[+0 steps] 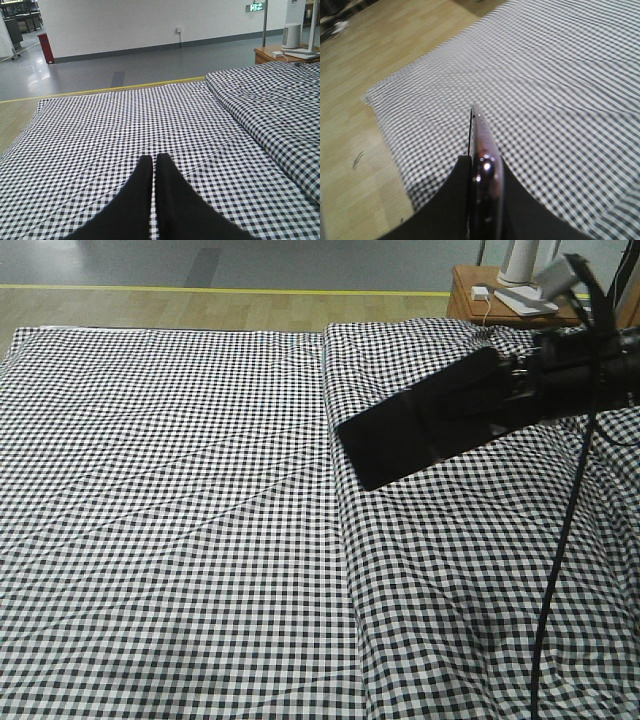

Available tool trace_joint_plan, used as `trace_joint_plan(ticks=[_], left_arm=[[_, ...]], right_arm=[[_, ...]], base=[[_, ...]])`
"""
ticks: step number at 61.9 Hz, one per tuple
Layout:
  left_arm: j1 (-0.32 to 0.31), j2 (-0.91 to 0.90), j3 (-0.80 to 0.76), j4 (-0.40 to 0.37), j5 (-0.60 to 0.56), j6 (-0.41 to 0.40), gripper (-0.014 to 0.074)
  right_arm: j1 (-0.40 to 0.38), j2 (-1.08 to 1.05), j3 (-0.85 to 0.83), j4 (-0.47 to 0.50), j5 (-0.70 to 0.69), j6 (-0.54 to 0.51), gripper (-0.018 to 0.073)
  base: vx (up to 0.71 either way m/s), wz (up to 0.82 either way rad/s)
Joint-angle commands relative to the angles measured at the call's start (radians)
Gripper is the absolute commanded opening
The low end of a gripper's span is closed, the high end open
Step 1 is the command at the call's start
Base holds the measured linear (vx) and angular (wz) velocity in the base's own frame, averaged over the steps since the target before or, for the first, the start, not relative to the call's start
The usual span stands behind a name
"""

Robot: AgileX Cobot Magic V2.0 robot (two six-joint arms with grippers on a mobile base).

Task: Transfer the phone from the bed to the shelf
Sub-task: 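Lift the phone with the right gripper up off the bed, then hold the phone raised in the right gripper while turning away from bed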

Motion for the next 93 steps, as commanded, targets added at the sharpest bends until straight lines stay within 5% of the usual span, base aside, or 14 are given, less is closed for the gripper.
trace_joint_plan(ticks=[1,22,43,93], left_arm=[[-0.003,-0.004,-0.023,-0.009,-0.073,-0.006,0.0001],[-0.003,-0.004,-0.023,-0.009,-0.073,-0.006,0.0001],[-0.003,-0.004,-0.023,-0.009,-0.073,-0.006,0.0001],[-0.003,-0.004,-0.023,-0.009,-0.073,-0.006,0.0001]], right_arm=[[0.08,-0.071,-0.025,0.083,0.076,0.022,-0.0003],[0.36,-0.098,-0.025,0.085,0.076,0.08,-0.0003],[0.539,-0.098,-0.025,0.08,0.076,0.128,-0.0003],[0.55,-0.098,-0.025,0.081,0.075,0.128,-0.0003]], base=[[0.0,0.0],[0.0,0.0],[0.0,0.0],[0.0,0.0]])
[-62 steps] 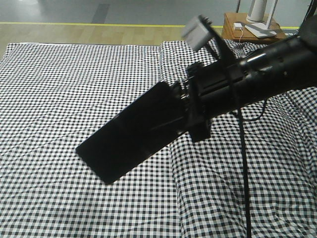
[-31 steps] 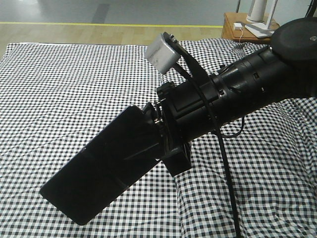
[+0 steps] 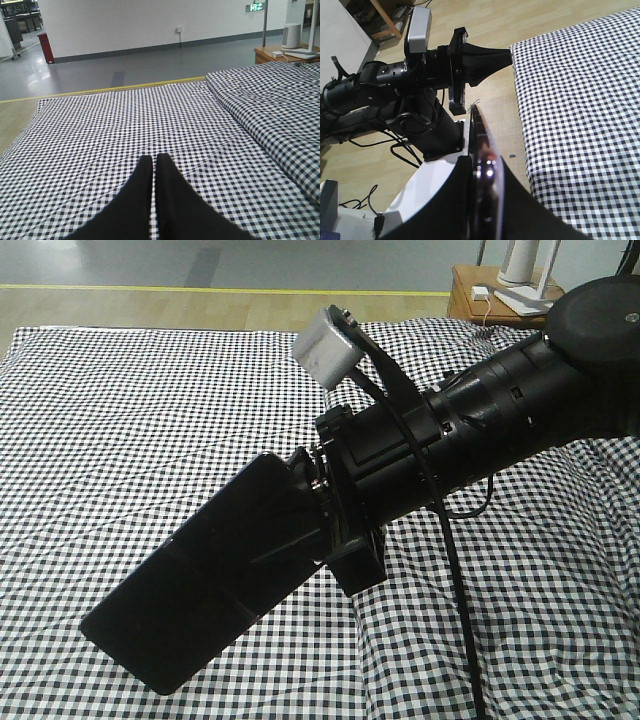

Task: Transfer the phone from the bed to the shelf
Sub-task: 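Hold the phone raised in the right gripper while turning away from bed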

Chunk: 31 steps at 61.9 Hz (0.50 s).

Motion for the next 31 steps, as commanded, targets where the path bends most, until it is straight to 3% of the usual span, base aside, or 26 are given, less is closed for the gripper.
trace_joint_plan(ticks=[1,31], left_arm=[[-0.003,-0.004,-0.023,-0.009,-0.073,-0.006,0.0001],[-0.003,-0.004,-0.023,-0.009,-0.073,-0.006,0.0001]], right_arm=[[-0.001,-0.04,-0.028,0.082,0.064,-0.002,-0.0003],[-0.001,-0.04,-0.028,0.082,0.064,-0.002,-0.0003]], base=[[0.0,0.0],[-0.01,0.02]])
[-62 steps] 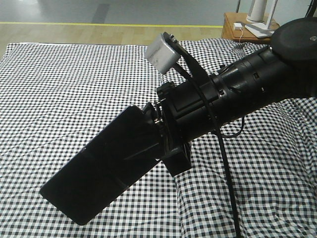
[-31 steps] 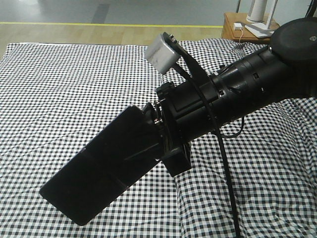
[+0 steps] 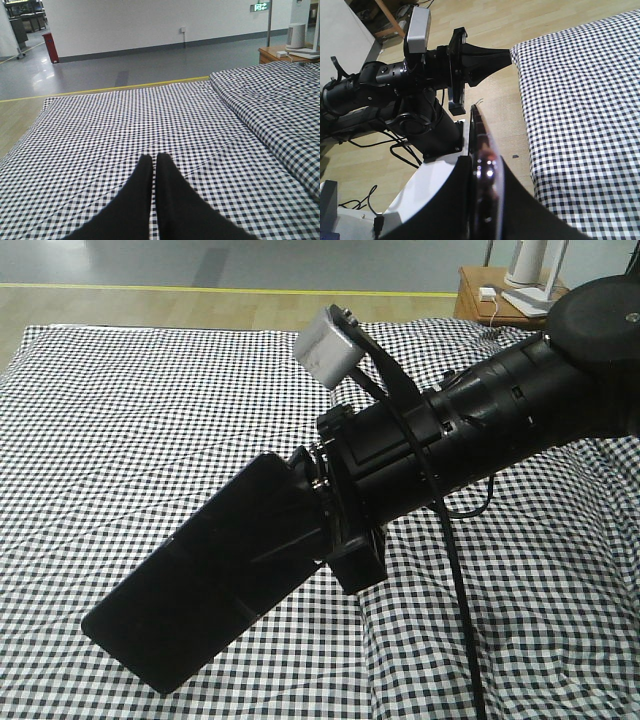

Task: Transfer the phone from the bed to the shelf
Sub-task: 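Hold the phone raised in the right gripper while turning away from bed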

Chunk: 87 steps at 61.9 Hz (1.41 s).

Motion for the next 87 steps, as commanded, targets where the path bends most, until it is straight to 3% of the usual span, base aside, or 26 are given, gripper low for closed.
trace_joint_plan(ticks=[1,87], left_arm=[[-0.003,-0.004,-0.023,-0.009,-0.073,-0.006,0.0001],[-0.003,-0.004,-0.023,-0.009,-0.073,-0.006,0.0001]], right_arm=[[-0.001,-0.04,-0.028,0.082,0.065,-0.002,-0.0003],[-0.001,-0.04,-0.028,0.081,0.065,-0.002,-0.0003]], base=[[-0.03,0.08],[-0.05,0.18]])
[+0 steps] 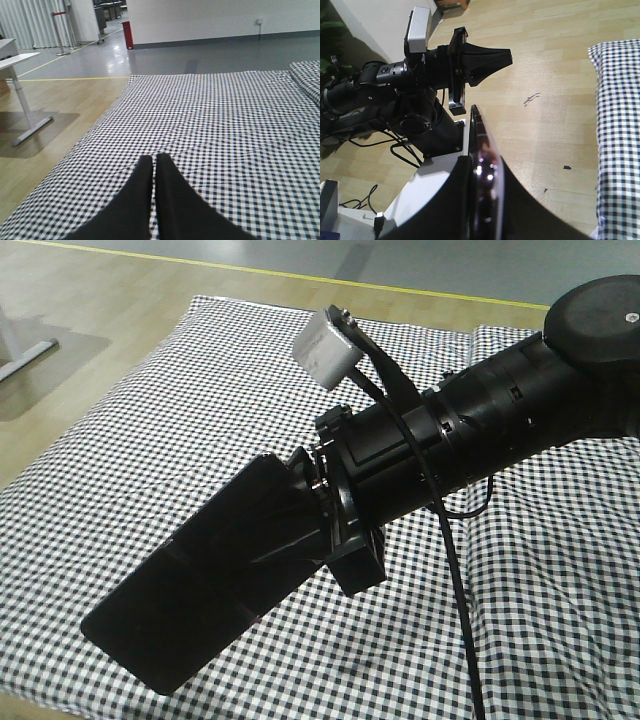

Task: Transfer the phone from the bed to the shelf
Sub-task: 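Hold the phone raised in the right gripper while turning away from bed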

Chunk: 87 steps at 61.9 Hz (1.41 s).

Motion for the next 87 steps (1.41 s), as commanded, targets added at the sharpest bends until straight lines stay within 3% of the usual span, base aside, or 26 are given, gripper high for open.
trace_joint_plan(ticks=[1,50,87], left_arm=[[-0.003,-0.004,-0.023,-0.009,-0.073,-0.006,0.0001],[-0.003,-0.004,-0.023,-0.009,-0.073,-0.006,0.0001],[-0.003,-0.004,-0.023,-0.009,-0.073,-0.006,0.0001]], right_arm=[[-0.001,-0.04,-0.028,0.081,0.065,-0.002,-0.0003],[-0.001,-0.04,-0.028,0.081,0.064,-0.001,-0.0003],[-0.003,-0.04,-0.028,0.078,0.064,-0.001,-0.0003]], base=[[-0.07,0.22],[-0.13,0.39],[-0.17,0.65]])
